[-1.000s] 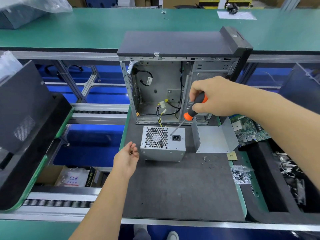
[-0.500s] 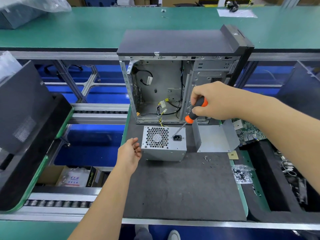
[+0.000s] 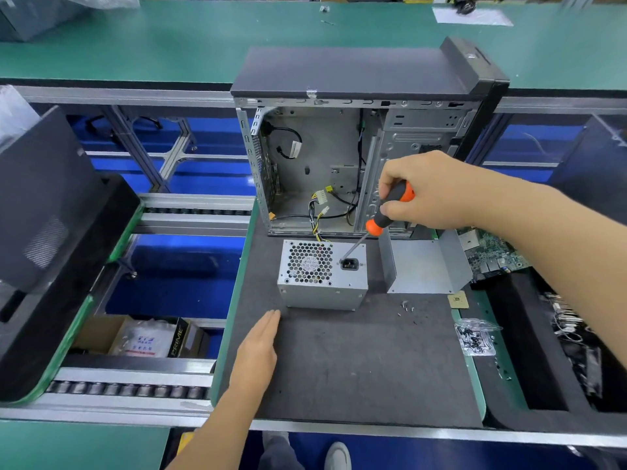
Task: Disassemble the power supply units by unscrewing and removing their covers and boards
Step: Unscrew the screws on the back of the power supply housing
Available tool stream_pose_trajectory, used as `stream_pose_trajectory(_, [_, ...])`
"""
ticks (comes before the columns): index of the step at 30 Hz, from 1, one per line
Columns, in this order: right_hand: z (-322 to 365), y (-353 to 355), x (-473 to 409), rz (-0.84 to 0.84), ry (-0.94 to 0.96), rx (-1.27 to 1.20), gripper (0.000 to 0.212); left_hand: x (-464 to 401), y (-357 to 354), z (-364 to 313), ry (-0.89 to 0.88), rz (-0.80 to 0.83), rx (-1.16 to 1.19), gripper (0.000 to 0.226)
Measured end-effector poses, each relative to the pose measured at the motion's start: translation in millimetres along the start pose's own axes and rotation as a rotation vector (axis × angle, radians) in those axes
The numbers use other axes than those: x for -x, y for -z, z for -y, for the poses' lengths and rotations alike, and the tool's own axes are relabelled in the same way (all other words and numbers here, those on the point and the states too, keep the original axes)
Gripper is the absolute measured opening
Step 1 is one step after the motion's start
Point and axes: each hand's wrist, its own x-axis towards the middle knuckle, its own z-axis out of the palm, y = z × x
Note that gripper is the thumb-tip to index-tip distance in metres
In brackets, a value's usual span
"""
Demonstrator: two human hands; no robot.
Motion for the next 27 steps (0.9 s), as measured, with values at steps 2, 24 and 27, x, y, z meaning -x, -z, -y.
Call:
stream_pose_trajectory(2, [-1, -1, 1, -0.009, 0.0, -0.001, 0.008, 11, -10, 4, -0.082, -0.012, -0.061, 0.067])
stream_pose_trajectory(24, [-3, -1, -2, -0.034, 0.002, 0.017, 0.009, 13, -11, 18, -0.221, 0.148, -0.392, 0.079])
stream_pose_trajectory(27, [-3, 2, -1, -0.05, 0.007, 0.014, 0.008, 11, -3, 10, -0.176, 0.035, -0.216, 0.078])
